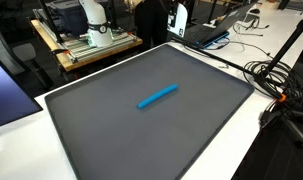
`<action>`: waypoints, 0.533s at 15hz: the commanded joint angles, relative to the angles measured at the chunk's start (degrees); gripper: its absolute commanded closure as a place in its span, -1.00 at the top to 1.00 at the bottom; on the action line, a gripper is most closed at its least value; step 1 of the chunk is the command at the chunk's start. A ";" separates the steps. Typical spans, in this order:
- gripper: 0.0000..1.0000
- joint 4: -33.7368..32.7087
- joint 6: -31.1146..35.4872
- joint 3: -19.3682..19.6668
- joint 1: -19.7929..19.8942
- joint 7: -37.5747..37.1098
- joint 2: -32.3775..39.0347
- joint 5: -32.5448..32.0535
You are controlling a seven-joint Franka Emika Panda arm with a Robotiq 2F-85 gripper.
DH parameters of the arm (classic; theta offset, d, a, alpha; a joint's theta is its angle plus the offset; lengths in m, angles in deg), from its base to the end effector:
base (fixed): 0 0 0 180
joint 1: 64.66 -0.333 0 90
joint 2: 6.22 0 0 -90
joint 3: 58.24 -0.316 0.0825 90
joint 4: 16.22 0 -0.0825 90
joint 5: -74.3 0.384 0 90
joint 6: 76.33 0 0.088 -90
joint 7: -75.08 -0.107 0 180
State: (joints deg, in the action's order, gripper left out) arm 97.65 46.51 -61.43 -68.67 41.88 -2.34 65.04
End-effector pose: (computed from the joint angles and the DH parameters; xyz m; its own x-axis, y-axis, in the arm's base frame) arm 0.5757 0.0654 0.4387 0.9235 -0.3551 0.1453 -0.3677 -0.9273 0.0707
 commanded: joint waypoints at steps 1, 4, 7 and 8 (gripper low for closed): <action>-0.98 -2.66 -1.69 0.65 -0.23 -0.95 2.12 -1.05; -0.98 -2.88 -1.13 1.06 -0.38 -1.51 2.93 -1.14; -0.98 -3.03 -1.15 1.34 -0.35 -1.10 3.26 -0.73; -0.98 -3.11 -1.15 1.45 -0.33 -1.10 3.36 -0.61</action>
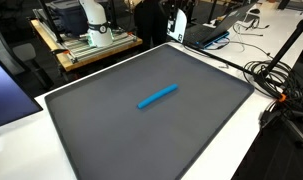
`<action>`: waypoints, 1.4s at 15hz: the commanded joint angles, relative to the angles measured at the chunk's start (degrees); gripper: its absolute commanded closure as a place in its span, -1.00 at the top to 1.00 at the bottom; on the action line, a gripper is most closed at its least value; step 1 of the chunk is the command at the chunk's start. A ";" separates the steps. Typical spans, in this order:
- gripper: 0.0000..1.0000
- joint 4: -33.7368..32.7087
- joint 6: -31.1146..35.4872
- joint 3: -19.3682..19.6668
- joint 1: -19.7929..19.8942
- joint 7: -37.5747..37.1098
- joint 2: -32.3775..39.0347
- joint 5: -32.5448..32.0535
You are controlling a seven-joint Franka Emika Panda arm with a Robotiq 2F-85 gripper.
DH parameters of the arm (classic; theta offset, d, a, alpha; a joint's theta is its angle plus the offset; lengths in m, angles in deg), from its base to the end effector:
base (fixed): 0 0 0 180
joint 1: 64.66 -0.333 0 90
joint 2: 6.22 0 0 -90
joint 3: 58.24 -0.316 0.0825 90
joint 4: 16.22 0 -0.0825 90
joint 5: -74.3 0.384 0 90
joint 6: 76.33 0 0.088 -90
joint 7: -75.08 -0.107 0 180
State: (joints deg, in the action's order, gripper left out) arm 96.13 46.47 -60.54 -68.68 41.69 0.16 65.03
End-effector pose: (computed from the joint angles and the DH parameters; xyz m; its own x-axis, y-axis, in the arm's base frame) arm 0.5863 0.0575 0.4257 0.9190 -0.3722 0.1298 -0.3837 -0.9201 0.0784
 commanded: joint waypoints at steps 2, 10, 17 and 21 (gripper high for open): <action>-0.98 -1.64 -0.78 0.75 -0.35 -0.96 1.21 -0.86; -0.98 -3.19 3.06 0.96 -2.35 -1.31 8.64 -1.75; -0.98 -2.48 9.04 2.09 -2.39 1.99 14.52 0.53; -0.93 -1.75 10.02 2.78 -2.99 2.01 15.05 0.77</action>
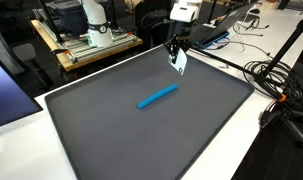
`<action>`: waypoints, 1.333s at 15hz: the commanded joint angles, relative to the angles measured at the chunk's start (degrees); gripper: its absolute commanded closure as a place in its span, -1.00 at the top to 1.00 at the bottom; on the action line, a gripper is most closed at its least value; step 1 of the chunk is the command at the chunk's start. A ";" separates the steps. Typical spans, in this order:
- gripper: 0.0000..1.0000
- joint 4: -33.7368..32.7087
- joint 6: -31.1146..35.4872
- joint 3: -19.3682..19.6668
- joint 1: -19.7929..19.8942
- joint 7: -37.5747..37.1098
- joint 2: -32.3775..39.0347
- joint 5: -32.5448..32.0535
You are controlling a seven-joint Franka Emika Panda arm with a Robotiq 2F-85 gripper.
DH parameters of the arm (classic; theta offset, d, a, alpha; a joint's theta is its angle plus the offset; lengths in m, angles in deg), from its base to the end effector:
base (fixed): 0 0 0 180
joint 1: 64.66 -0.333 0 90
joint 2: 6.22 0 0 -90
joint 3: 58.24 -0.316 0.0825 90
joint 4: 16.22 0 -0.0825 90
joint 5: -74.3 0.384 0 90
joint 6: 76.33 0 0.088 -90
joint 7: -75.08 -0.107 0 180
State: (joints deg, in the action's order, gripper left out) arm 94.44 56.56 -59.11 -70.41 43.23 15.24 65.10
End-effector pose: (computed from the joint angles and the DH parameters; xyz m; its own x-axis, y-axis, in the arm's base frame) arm 0.6184 0.0683 0.2949 0.9440 -0.3231 0.0661 -0.3282 -0.9401 0.0921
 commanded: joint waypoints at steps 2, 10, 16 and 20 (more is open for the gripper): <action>-0.93 -0.08 0.08 1.39 -1.27 0.57 0.18 0.72; -0.98 2.37 9.14 3.51 -2.23 4.70 3.24 -2.85; -0.98 4.38 17.06 5.84 -2.84 9.33 6.37 -3.48; -0.98 5.10 19.85 6.44 -2.86 12.16 7.50 -3.00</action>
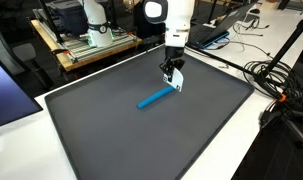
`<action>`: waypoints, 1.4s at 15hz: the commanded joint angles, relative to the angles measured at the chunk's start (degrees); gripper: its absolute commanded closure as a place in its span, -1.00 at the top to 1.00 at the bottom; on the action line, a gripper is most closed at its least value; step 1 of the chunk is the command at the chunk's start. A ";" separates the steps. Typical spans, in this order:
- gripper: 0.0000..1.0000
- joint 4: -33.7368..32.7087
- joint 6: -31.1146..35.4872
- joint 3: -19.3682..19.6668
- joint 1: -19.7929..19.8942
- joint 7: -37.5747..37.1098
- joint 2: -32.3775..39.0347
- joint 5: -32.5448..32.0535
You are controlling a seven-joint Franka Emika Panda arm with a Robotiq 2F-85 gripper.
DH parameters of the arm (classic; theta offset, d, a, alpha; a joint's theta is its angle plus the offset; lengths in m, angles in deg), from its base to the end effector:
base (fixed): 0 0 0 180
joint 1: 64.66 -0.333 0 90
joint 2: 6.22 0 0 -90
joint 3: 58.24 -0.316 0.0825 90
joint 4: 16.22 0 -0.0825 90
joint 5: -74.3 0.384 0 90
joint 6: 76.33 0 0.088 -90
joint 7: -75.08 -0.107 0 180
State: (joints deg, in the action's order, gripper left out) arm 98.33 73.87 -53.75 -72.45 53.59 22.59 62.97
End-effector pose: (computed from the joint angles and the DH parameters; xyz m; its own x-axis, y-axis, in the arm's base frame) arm 0.6184 0.0418 0.2159 0.9797 -0.1294 0.1531 -0.1464 -0.9836 0.1056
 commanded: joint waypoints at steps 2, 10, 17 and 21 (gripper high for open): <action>-0.98 1.38 3.60 0.66 -0.50 3.36 0.72 -0.08; -0.98 0.08 3.78 -0.28 0.08 6.93 3.49 1.23; -0.98 -2.17 3.27 -1.25 0.91 10.15 6.01 2.12; -0.98 -3.98 2.63 -2.17 1.66 12.15 7.70 2.90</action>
State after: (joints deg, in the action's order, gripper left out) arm 97.14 76.83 -54.13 -72.07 62.82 26.95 63.53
